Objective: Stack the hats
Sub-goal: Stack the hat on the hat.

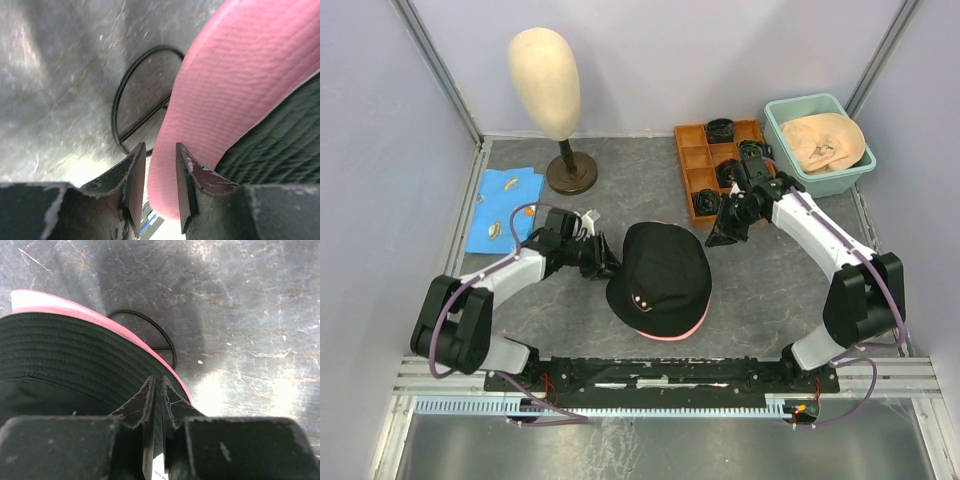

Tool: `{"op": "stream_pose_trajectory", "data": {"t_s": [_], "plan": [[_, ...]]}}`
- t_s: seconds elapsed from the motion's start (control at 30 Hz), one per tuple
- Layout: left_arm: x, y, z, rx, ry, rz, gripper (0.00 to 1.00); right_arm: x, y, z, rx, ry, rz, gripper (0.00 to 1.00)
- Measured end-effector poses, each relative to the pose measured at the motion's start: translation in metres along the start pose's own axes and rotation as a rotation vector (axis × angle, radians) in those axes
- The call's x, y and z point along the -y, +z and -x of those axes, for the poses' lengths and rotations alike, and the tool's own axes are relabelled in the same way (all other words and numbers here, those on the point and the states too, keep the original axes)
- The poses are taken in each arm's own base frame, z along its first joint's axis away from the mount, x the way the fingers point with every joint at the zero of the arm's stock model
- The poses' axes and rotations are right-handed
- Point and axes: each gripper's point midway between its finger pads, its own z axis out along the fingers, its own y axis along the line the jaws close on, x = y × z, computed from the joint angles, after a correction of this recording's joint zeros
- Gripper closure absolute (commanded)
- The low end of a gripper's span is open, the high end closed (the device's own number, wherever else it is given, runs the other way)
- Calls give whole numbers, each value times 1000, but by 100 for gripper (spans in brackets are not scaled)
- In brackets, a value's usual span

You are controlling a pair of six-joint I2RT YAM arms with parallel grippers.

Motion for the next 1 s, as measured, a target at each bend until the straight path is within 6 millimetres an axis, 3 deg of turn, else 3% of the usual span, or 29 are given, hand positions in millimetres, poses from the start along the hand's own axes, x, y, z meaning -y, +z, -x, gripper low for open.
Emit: {"op": "stream_pose_trajectory", "data": {"t_s": [0.2,0.33,0.47,0.73,0.87,1.0], "plan": [[-11,-17,-33,24,-38,22,64,-6,5,12,-3,-31,5,85],[-9,-30,-39,65,-51,42,62,-1,4,13,-5,-31,-3,84],[-9,-45,-26,133,-71,70,62,11,1,7,-9,-20,-15,84],[-36,-92,38,350,-233,54,60,30,-4,-14,-45,4,-48,84],[-25,-88,53,344,-237,-78,55,34,-7,-20,-62,-2,-65,83],[-13,-82,55,288,-224,-179,52,39,-8,-24,-78,-4,-87,83]]}}
